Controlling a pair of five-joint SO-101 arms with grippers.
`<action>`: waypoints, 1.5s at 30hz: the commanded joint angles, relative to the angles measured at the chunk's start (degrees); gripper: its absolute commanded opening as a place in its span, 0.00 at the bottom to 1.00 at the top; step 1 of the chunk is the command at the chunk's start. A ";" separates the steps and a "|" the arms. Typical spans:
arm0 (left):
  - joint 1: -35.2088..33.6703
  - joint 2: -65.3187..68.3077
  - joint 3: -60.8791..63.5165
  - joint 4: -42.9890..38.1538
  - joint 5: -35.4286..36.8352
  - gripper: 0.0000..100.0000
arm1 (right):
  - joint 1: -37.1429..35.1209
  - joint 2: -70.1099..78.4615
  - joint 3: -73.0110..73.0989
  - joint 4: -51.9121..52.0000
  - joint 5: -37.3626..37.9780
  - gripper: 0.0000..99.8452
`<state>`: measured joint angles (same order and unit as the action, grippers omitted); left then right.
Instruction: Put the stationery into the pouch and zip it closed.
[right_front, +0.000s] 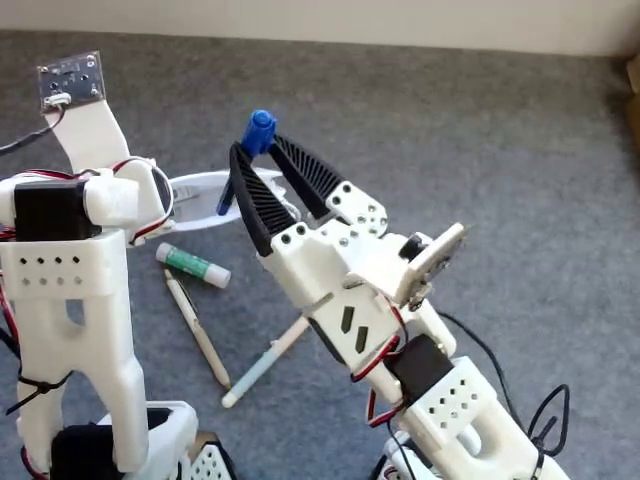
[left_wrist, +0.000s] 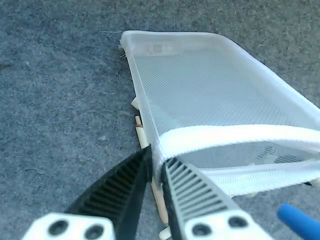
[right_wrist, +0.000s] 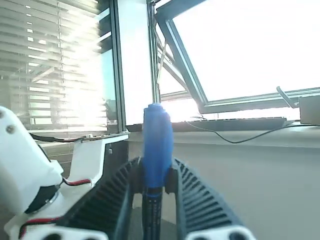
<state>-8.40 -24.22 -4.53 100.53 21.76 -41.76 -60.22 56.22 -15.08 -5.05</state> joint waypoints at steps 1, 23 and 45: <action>0.92 -1.10 -3.12 0.00 0.44 0.01 | 1.01 -0.04 0.48 -4.79 -0.09 0.00; 0.84 -1.10 -3.12 0.09 0.44 0.01 | 4.44 15.43 7.08 -16.48 0.97 0.00; 0.84 -1.10 -3.12 0.00 0.44 0.01 | -0.75 8.40 10.68 6.02 12.75 0.06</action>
<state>-8.40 -24.22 -4.53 100.53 21.76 -41.14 -46.86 68.09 -13.32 7.16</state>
